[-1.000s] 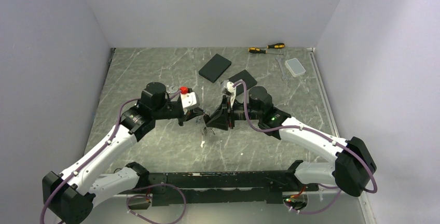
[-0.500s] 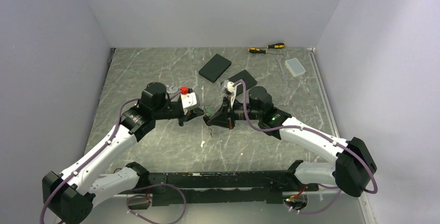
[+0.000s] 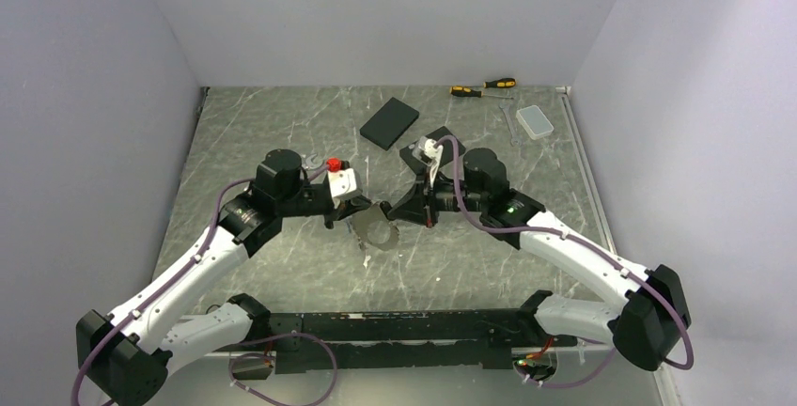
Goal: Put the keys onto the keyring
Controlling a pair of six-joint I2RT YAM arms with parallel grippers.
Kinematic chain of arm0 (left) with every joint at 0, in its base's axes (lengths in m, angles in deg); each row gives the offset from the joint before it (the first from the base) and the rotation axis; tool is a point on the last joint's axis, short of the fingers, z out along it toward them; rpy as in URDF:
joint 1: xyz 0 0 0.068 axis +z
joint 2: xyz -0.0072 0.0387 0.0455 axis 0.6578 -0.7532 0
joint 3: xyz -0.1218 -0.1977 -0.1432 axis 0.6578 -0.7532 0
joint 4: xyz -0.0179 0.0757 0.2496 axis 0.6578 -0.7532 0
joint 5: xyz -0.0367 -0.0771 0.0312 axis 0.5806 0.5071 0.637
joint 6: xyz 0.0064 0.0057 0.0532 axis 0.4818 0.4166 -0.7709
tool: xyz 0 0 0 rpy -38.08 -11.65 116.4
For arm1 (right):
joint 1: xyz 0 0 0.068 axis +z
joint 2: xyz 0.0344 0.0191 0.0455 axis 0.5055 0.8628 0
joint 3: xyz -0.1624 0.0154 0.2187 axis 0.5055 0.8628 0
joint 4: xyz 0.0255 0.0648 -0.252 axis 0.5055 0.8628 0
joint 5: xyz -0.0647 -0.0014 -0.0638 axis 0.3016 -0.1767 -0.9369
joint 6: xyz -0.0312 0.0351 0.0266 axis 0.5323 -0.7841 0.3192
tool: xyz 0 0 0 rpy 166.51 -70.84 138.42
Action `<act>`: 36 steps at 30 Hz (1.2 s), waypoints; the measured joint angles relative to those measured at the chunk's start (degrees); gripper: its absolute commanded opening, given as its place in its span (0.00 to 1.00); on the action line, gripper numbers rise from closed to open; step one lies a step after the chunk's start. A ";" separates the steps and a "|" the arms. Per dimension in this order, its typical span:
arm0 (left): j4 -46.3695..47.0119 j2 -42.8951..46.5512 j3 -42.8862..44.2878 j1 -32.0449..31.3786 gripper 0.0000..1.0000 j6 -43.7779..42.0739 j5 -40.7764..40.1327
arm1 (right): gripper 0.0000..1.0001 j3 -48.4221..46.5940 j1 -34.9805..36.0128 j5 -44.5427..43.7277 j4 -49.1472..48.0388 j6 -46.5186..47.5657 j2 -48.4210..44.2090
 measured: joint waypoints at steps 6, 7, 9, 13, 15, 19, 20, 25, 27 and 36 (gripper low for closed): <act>1.11 0.00 0.39 -0.04 0.00 -0.07 0.63 | 0.00 -3.23 -2.95 2.95 4.31 0.00 0.87; 1.38 0.00 0.44 -0.07 0.00 -0.07 0.70 | 0.00 -3.78 -3.32 3.43 5.27 0.02 0.98; 1.77 0.00 0.50 -0.11 0.00 -0.09 0.94 | 0.00 -5.18 -4.04 4.26 7.32 0.00 1.29; 1.97 0.00 0.79 -0.13 0.00 -0.52 0.96 | 0.00 -9.25 -4.83 6.69 10.95 -0.70 3.15; 1.97 0.00 0.98 -0.13 0.00 -0.72 0.92 | 0.00 -11.52 -5.07 7.96 12.41 -1.90 4.70; 1.51 0.00 1.20 -0.17 0.00 -0.94 0.04 | 0.00 -17.25 -5.92 11.30 17.22 -3.93 9.92; 1.31 0.00 1.20 -0.17 0.00 -0.96 -0.35 | 0.00 -18.60 -6.29 11.98 18.49 -4.31 11.37; 0.28 -0.28 1.20 -0.37 0.00 -1.44 -2.32 | 0.00 -21.86 -9.40 14.43 24.90 -5.57 16.55; 0.42 -0.48 1.20 -0.50 0.00 -1.95 -2.62 | 0.03 -21.86 -10.01 14.32 26.91 -5.42 16.81; -1.92 -0.76 1.20 -0.87 0.00 -2.21 -2.69 | 0.49 -23.26 -13.31 8.83 30.93 -2.97 16.85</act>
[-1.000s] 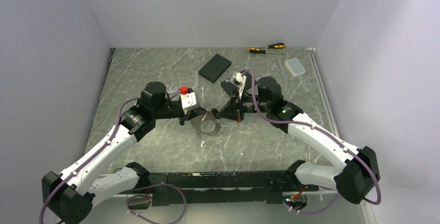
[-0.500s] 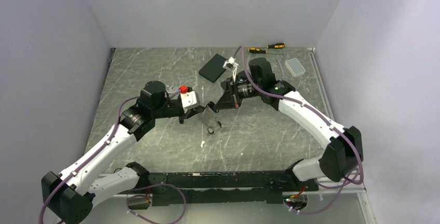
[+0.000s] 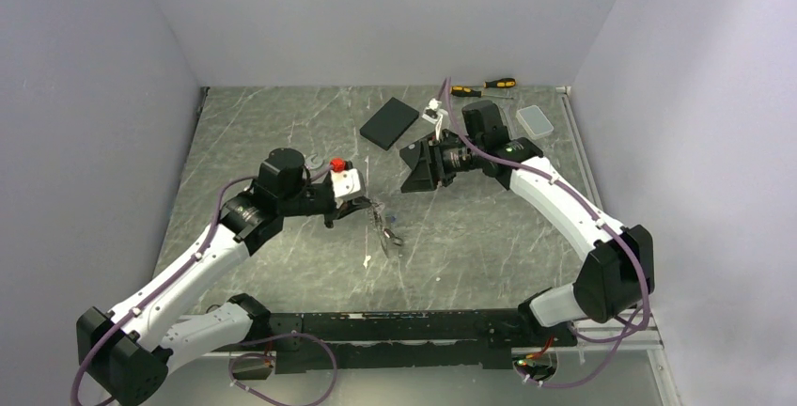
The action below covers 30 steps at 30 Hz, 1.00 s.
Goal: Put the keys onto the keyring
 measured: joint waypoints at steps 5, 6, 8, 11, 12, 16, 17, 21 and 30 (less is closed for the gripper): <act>-0.70 -0.04 0.00 0.00 0.00 0.02 -0.42 | 0.52 0.00 -0.07 -2.60 0.28 0.70 0.00; -0.68 -0.04 0.00 0.00 0.00 0.02 -0.52 | 0.52 0.00 -0.04 -2.49 0.02 0.72 0.00; -0.70 -0.04 0.00 0.00 0.00 0.04 -0.98 | 0.52 0.31 -0.02 -1.73 -1.40 0.57 0.00; -0.81 -0.02 0.00 0.00 0.00 0.07 -1.86 | 0.52 1.90 0.11 0.44 -5.64 0.15 -0.26; -0.85 -0.02 0.00 0.00 0.00 0.11 -2.19 | 0.52 2.99 0.20 1.25 -7.65 0.00 -0.63; -0.83 0.00 0.00 0.00 0.00 0.31 -2.32 | 0.52 8.33 1.64 2.16 -15.45 1.07 -3.93; -0.81 0.02 0.00 0.00 0.00 0.31 -2.27 | 0.52 10.19 2.29 2.34 -18.08 1.55 -5.16; -0.55 0.35 0.00 0.00 0.00 0.33 -1.53 | 0.52 16.57 4.72 3.02 -27.58 3.30 -8.72; -0.11 1.33 0.00 0.00 0.00 0.48 1.46 | 0.50 21.22 8.17 3.52 -39.82 7.74 -10.03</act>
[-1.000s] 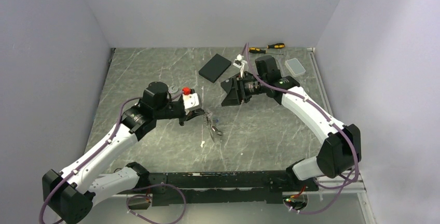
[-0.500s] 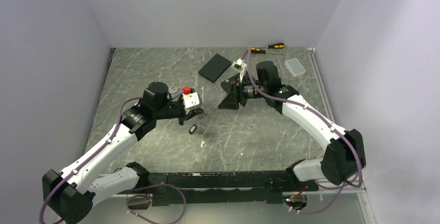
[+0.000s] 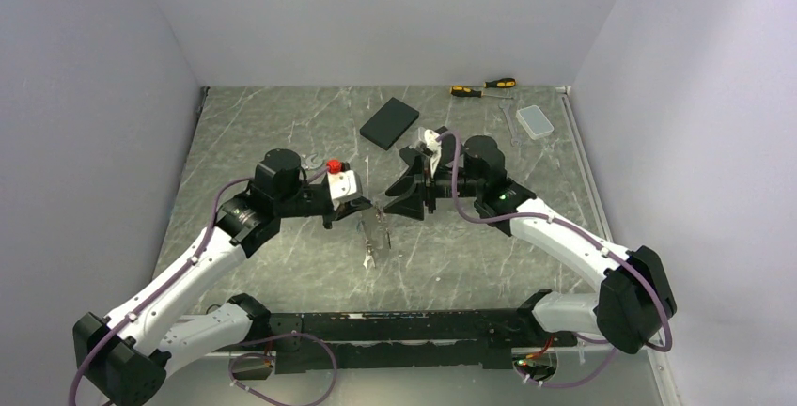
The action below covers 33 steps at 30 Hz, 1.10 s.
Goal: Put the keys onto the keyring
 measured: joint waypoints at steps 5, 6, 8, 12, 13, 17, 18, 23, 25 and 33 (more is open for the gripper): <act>0.07 0.22 0.00 0.00 0.00 0.00 1.36 | 0.42 0.00 0.07 -0.48 -3.52 1.73 0.00; 0.11 0.22 0.00 0.00 0.00 0.00 1.49 | 0.41 0.00 0.07 -0.50 -4.04 1.99 0.00; 0.13 0.22 0.00 0.00 0.00 0.00 1.73 | 0.40 0.00 0.07 -0.46 -4.76 2.69 0.02; 0.15 0.22 0.00 0.00 0.00 0.00 1.81 | 0.40 0.00 0.81 -0.46 -4.90 5.64 0.13; 0.15 0.22 0.00 0.00 0.00 0.00 1.81 | 0.39 0.00 1.33 -0.46 -4.66 6.69 0.22; 0.15 0.22 0.00 0.00 0.00 0.00 1.81 | 0.38 0.00 3.39 -0.44 -4.09 9.90 0.68; 0.17 0.22 0.00 0.00 0.00 0.00 1.81 | 0.37 0.00 3.72 -0.44 -3.98 10.60 0.83; 0.17 0.22 0.00 0.00 0.00 0.02 1.81 | 0.33 0.02 3.78 -1.27 -3.85 12.39 1.27; 0.17 0.22 0.00 0.00 0.00 0.02 1.81 | 0.31 0.02 3.78 -1.66 -3.85 12.79 1.55; 0.20 0.22 0.00 0.00 0.00 0.02 1.79 | 0.29 0.02 3.82 -2.38 -3.85 13.31 2.19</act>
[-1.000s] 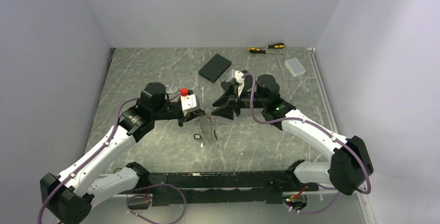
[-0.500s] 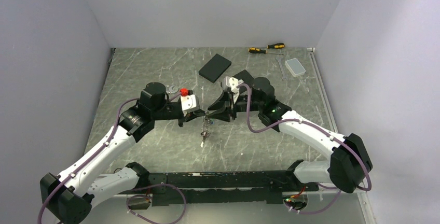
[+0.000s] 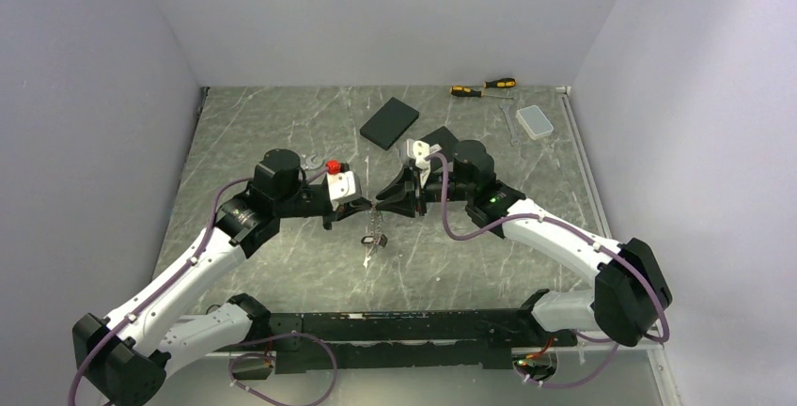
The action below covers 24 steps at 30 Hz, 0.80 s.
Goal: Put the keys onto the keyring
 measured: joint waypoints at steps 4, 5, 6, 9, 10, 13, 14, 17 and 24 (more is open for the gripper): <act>0.00 0.00 0.00 0.02 0.00 0.00 -0.04 | 0.25 0.00 0.00 0.09 0.00 -0.02 0.04; 0.02 0.00 0.00 0.02 0.00 0.00 -0.07 | 0.24 0.00 0.00 0.15 0.00 -0.02 0.04; 0.04 0.00 0.00 0.00 0.00 0.00 -0.11 | 0.24 0.00 0.00 0.26 0.00 -0.02 0.07; 0.09 0.00 0.00 0.00 0.00 0.00 -0.24 | 0.21 0.00 0.00 0.70 0.00 -0.04 0.24; 0.09 0.00 0.00 0.00 0.00 0.00 -0.28 | 0.18 0.00 0.00 0.85 0.00 -0.04 0.33; 0.13 0.00 0.00 0.00 0.00 0.00 -0.46 | 0.12 0.00 0.07 1.31 0.00 -0.07 0.55; 0.11 0.00 0.00 0.00 0.00 0.00 -0.52 | 0.11 0.02 0.11 1.40 0.00 -0.07 0.57; 0.13 0.00 0.00 0.02 0.00 0.02 -0.61 | 0.07 0.00 0.20 1.49 0.00 -0.09 0.59; -0.24 -0.02 0.00 0.00 0.15 0.68 -0.81 | 0.00 -0.17 0.48 1.07 1.66 0.42 0.44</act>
